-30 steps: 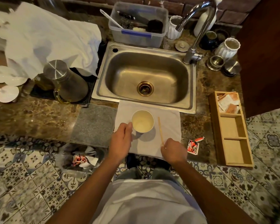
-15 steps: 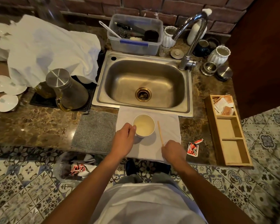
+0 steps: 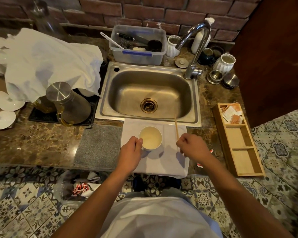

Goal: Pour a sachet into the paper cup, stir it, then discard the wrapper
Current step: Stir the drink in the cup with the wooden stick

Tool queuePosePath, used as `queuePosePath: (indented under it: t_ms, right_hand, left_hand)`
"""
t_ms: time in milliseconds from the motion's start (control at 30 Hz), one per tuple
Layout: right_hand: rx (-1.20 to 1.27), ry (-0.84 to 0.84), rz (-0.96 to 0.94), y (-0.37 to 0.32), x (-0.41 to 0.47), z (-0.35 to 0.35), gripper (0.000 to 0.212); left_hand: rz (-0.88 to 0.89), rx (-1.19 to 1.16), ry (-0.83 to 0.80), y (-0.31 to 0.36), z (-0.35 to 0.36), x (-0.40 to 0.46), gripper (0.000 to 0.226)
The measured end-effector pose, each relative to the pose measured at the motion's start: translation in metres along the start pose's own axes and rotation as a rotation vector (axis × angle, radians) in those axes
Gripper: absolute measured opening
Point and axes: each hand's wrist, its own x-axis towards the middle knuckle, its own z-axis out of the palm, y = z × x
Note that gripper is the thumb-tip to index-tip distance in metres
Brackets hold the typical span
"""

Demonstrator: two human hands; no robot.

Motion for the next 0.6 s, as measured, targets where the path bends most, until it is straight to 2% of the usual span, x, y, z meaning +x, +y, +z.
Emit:
queuePosePath:
  t_ms: [133, 233, 400, 600]
  right_hand:
    - [0.113, 0.000, -0.125, -0.026, -0.015, -0.034, 0.035]
    - [0.125, -0.094, -0.177, -0.040, -0.024, -0.046, 0.033]
    - [-0.042, -0.204, -0.192, -0.050, -0.017, -0.042, 0.033]
    - [-0.255, -0.180, -0.210, -0.063, 0.001, -0.020, 0.031]
  left_hand:
    - [-0.015, -0.025, -0.008, 0.000, 0.000, -0.001, 0.038]
    - [-0.024, -0.063, -0.017, 0.002, 0.001, -0.002, 0.038]
    - [-0.035, -0.125, -0.040, 0.001, 0.002, 0.000, 0.037]
    - [-0.061, -0.231, -0.027, 0.003, 0.003, -0.001, 0.034]
